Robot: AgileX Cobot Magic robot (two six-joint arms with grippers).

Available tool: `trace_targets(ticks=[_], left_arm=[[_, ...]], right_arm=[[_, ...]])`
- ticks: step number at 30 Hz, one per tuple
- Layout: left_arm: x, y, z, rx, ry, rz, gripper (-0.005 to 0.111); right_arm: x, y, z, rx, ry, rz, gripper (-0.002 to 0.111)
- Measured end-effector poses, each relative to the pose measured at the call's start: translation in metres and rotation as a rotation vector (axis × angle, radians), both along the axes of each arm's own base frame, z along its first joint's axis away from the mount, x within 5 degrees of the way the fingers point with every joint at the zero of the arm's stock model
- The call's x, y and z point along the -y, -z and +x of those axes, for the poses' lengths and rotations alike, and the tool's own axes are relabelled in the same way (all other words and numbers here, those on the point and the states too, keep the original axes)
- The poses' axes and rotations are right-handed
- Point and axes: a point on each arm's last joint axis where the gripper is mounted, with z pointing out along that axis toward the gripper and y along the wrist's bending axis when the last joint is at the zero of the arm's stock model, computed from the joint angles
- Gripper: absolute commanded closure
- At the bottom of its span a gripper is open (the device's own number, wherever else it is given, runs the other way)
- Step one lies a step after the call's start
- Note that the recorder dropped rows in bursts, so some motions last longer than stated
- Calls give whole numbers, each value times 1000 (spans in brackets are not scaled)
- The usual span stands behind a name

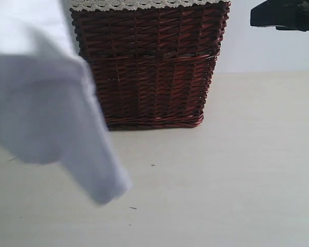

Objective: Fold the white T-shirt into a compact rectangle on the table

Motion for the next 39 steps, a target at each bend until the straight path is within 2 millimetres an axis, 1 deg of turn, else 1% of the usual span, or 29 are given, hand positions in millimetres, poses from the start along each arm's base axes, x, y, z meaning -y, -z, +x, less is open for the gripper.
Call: trace_targets(ticks=[4,6,9,11,14,17,19,22,25,27,30,32,35,37,39], left_arm=[[-7,28,31,-139,-13,37,107],[-8,43,42,-204,1,53,107],[-1,69,58,-316,52,80,107],[9,88,65,-389,108,103,107],[31,113,70,-487,206,138,107],[55,136,69,-568,305,174,107],[66,150,68,-616,351,191,107],[79,170,67,-658,395,222,107],[85,196,69,-711,417,247,107],[87,216,71,-754,421,259,107],[88,255,76,-858,408,271,107],[89,287,80,-968,404,274,107],[90,333,86,-1185,390,253,106],[89,355,88,-1293,387,241,101],[84,372,92,-1373,395,230,89]], right_arm=[[0,0,0,0,0,0,52],[0,0,0,0,0,0,52],[0,0,0,0,0,0,52],[0,0,0,0,0,0,52],[0,0,0,-1,1,1,52],[0,0,0,-2,-1,1,52],[0,0,0,-2,-1,1,52],[0,0,0,-3,-2,1,52],[0,0,0,-3,-2,1,52],[0,0,0,-3,-2,1,52],[0,0,0,-3,-2,1,52],[0,0,0,-4,-4,2,52],[0,0,0,-4,-4,0,52],[0,0,-1,-7,-7,0,52],[-1,1,-1,-12,-15,-2,52]])
